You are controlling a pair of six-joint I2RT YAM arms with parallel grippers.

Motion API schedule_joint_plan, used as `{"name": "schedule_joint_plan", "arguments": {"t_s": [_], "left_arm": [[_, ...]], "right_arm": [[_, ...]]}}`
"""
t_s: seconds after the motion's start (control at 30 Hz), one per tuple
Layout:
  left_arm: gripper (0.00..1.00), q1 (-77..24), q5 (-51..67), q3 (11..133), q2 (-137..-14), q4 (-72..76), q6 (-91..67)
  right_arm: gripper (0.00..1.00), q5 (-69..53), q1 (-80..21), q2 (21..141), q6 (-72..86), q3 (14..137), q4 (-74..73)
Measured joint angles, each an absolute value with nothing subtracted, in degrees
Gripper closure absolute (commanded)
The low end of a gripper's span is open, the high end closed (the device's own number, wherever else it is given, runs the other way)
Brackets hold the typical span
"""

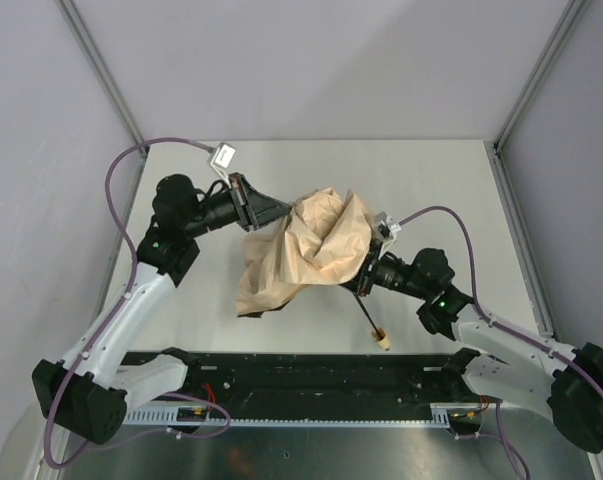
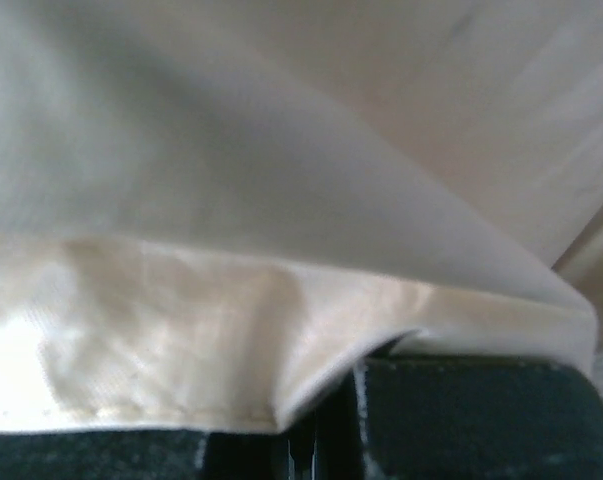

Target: Put away the umbrella

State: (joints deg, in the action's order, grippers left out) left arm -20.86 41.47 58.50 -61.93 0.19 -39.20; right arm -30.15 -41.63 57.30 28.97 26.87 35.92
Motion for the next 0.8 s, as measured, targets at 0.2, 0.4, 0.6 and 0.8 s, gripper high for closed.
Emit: {"name": "schedule_joint_plan", "arguments": {"t_s": [0.2, 0.4, 0.6, 0.8], "left_arm": [[0.03, -20.75, 40.60, 50.61, -52.80, 3.84, -38.70], [0.01, -20.75, 35.77, 48.14, -44.99, 5.02, -41.17], [0.01, -24.51, 30.94, 51.00, -47.72, 6.81, -44.49], [0.01, -33.21, 23.27, 51.40, -53.65, 7.25, -45.98]], "right_arm": [[1.00, -32.21, -38.04, 53.69, 27.44, 26.13, 35.31], [1.00, -33.95, -35.18, 53.58, 26.87, 26.13, 35.40], [1.00, -34.98, -35.40, 53.56, 26.48, 26.13, 35.40], [1.00, -34.92, -36.64, 53.34, 26.37, 26.13, 35.40]]}}
